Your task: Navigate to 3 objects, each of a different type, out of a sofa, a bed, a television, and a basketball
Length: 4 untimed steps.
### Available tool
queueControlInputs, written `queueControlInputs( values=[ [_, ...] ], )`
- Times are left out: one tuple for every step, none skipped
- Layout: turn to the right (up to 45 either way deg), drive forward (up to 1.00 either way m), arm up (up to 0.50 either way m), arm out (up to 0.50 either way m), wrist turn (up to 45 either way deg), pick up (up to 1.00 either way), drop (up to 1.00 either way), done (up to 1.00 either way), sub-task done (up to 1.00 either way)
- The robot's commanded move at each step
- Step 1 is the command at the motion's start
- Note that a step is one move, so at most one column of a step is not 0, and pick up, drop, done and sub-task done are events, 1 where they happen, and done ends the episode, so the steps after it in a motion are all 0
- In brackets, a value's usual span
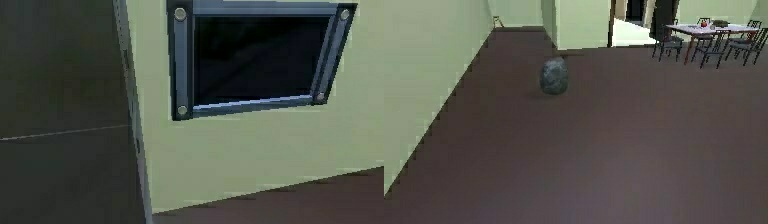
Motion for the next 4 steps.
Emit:
queueControlInputs(
  values=[
    [15.0,0.0,0.0,0.0,0.0,0.0,0.0,0.0,0.0],
    [0.0,0.0,0.0,0.0,0.0,0.0,0.0,0.0,1.0],
    [45.0,0.0,0.0,0.0,0.0,0.0,0.0,0.0,0.0],
    [45.0,0.0,0.0,0.0,0.0,0.0,0.0,0.0,0.0]
  ],
)
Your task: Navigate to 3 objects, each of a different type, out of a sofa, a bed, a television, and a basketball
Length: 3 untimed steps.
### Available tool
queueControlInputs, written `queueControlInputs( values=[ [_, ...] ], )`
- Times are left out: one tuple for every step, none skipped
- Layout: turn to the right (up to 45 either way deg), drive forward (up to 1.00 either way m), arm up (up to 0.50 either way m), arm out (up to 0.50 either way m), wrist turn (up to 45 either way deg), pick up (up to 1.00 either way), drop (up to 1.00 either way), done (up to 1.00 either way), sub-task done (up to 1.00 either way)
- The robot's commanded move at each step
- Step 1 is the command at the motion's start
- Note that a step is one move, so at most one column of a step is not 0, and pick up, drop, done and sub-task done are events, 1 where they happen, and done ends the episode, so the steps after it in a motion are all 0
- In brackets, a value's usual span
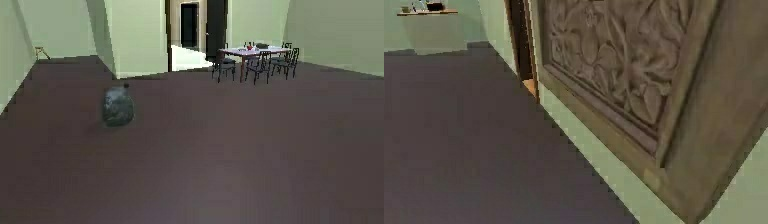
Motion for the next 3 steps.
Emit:
queueControlInputs(
  values=[
    [45.0,0.0,0.0,0.0,0.0,0.0,0.0,0.0,0.0],
    [15.0,0.0,0.0,0.0,0.0,0.0,0.0,0.0,0.0],
    [0.0,1.0,0.0,0.0,0.0,0.0,0.0,0.0,0.0]
  ],
)
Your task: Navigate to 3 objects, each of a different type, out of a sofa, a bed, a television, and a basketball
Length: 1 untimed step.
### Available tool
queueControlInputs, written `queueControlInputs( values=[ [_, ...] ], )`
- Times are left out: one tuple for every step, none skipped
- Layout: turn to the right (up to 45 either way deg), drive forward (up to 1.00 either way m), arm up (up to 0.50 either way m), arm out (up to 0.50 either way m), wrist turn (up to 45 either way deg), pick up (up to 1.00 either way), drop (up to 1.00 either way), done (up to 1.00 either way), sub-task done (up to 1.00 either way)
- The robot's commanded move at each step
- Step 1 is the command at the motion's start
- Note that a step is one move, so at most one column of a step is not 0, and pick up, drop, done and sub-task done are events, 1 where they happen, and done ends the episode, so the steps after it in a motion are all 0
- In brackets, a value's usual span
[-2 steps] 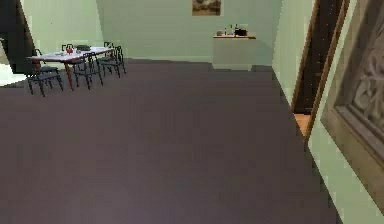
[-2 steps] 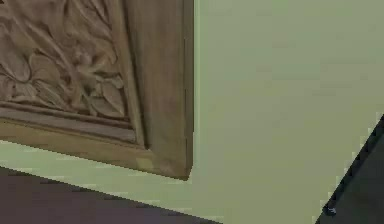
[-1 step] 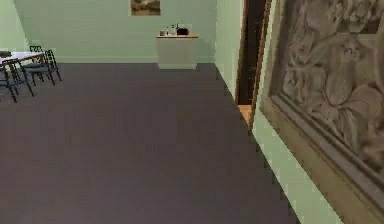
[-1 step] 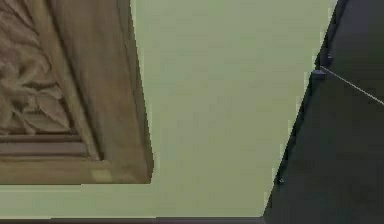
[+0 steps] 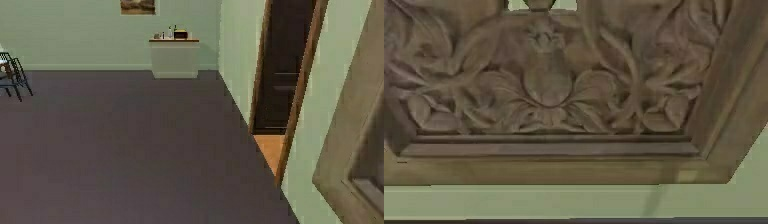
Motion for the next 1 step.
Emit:
queueControlInputs(
  values=[
    [0.0,0.9,0.0,0.0,0.0,0.0,0.0,0.0,0.0]
  ],
)
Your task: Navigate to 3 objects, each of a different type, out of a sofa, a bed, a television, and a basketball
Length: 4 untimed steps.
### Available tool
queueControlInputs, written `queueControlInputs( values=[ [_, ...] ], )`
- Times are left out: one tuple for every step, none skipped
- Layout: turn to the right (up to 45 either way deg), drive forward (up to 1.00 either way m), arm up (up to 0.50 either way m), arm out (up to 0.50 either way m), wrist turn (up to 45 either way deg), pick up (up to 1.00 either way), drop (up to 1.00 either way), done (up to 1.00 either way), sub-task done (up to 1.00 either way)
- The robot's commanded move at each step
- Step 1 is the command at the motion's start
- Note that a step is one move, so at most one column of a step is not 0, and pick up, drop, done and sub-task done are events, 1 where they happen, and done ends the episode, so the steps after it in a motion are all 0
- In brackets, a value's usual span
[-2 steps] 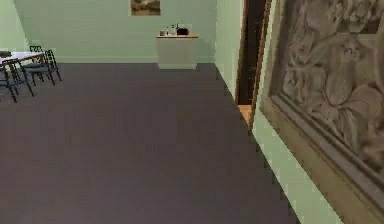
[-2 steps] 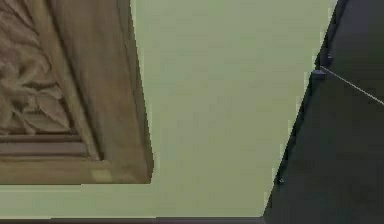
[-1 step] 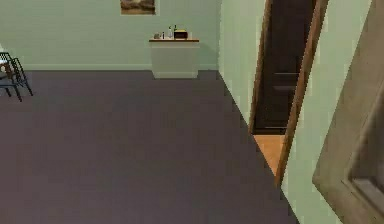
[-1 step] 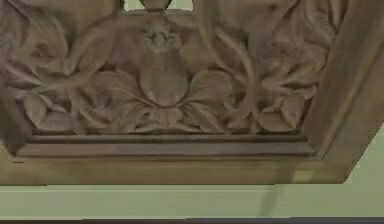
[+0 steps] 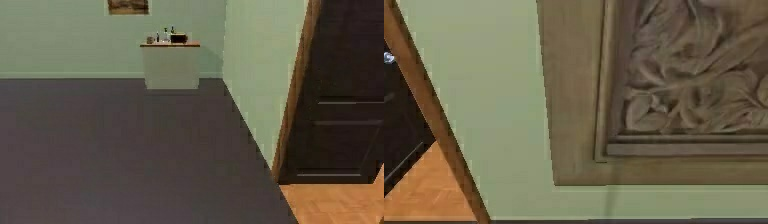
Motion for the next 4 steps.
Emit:
queueControlInputs(
  values=[
    [30.0,0.0,0.0,0.0,0.0,0.0,0.0,0.0,0.0],
    [0.0,0.85,0.0,0.0,0.0,0.0,0.0,0.0,0.0],
    [36.0,0.0,0.0,0.0,0.0,0.0,0.0,0.0,0.0],
    [0.0,0.55,0.0,0.0,0.0,0.0,0.0,0.0,0.0]
  ],
)
